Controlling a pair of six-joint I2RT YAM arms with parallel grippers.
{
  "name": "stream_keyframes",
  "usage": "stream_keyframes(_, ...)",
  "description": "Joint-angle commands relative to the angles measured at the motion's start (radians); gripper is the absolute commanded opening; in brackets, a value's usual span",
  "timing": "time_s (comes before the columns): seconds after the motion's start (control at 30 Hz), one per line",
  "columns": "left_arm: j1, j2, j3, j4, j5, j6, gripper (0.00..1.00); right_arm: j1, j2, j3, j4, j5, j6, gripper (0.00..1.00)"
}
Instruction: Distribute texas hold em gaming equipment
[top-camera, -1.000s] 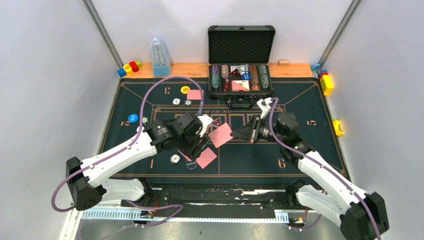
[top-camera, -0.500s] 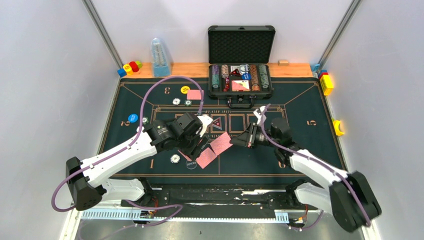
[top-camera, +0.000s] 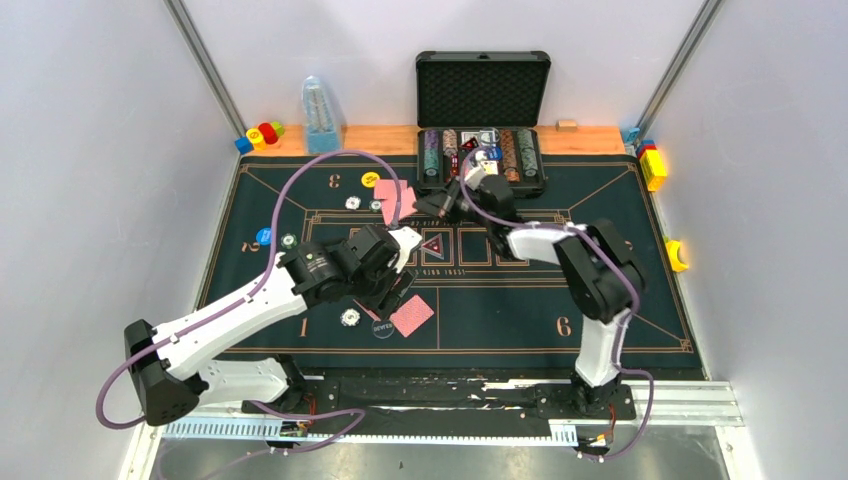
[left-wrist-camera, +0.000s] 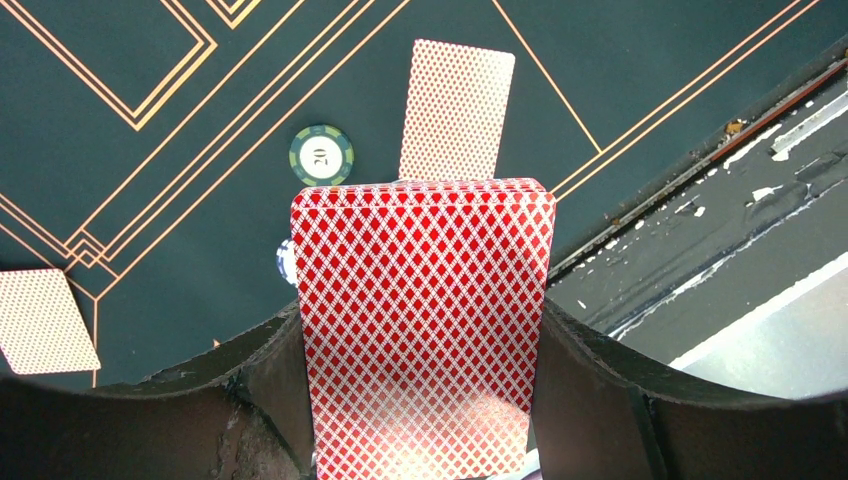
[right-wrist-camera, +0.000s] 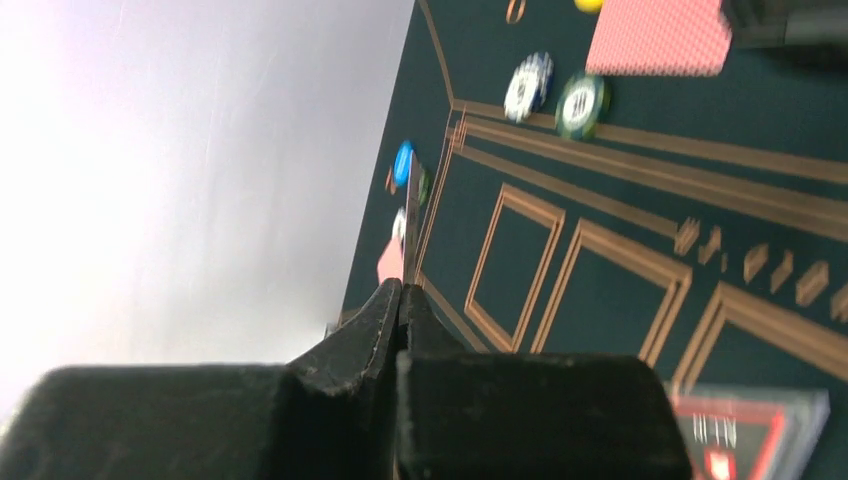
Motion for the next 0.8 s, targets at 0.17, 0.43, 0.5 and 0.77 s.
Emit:
stream_keyframes(0.17, -0.001, -0.044, 0.007, 0.028, -0.024, -0.003, 0.0, 0.039, 0.383, 0.481, -0.1, 0.244, 0.041, 0.0)
stream_keyframes(0.43, -0.002, -0.04, 0.008, 0.026, -0.024, 0.001, 0.0, 0.047, 0.505, 0.667, -0.221, 0.334, 0.004, 0.0)
stream_keyframes(0.5, -0.002, -0.04, 0.006, 0.026, -0.026, 0.0, 0.0, 0.052, 0.511, 0.685, -0.254, 0.359, -0.01, 0.0)
stream_keyframes(0.77, -0.002, -0.045, 0.005, 0.022, -0.023, -0.002, 0.0, 0.053, 0.476, 0.717, -0.378, 0.372, -0.086, 0.53)
